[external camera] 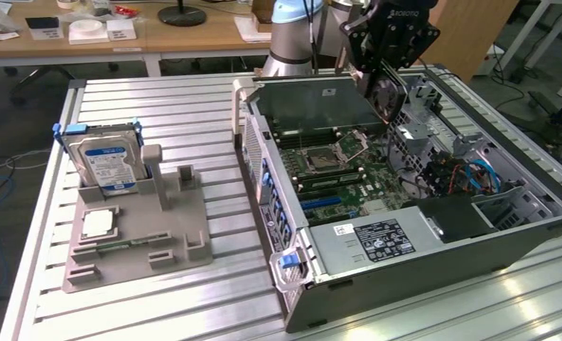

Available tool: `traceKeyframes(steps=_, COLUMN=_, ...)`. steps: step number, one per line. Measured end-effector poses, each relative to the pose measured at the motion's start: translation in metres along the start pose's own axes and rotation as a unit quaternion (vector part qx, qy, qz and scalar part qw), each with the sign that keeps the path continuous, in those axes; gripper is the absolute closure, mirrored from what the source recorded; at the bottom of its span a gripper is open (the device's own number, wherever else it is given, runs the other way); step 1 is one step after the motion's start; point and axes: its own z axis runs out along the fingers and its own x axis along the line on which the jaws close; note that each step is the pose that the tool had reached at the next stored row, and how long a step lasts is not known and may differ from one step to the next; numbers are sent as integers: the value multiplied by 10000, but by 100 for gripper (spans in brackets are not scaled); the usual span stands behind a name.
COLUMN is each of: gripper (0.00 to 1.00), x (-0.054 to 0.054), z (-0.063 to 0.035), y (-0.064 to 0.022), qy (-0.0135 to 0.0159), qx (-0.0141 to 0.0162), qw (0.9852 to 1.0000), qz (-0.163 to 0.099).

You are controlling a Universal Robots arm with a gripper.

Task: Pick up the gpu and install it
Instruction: 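Pick up the gpu and move the gpu toward the slot, then insert the gpu into the slot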

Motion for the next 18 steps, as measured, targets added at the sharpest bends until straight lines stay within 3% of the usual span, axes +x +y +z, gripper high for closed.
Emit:
traceKeyframes(steps=15, gripper=72, x=0, z=1, y=0, qy=0, qx=0, qw=10000, qz=-7)
traceKeyframes(steps=18, gripper=72, x=0, z=2, y=0, qy=-1, qx=0, qw=9999, qz=-169)
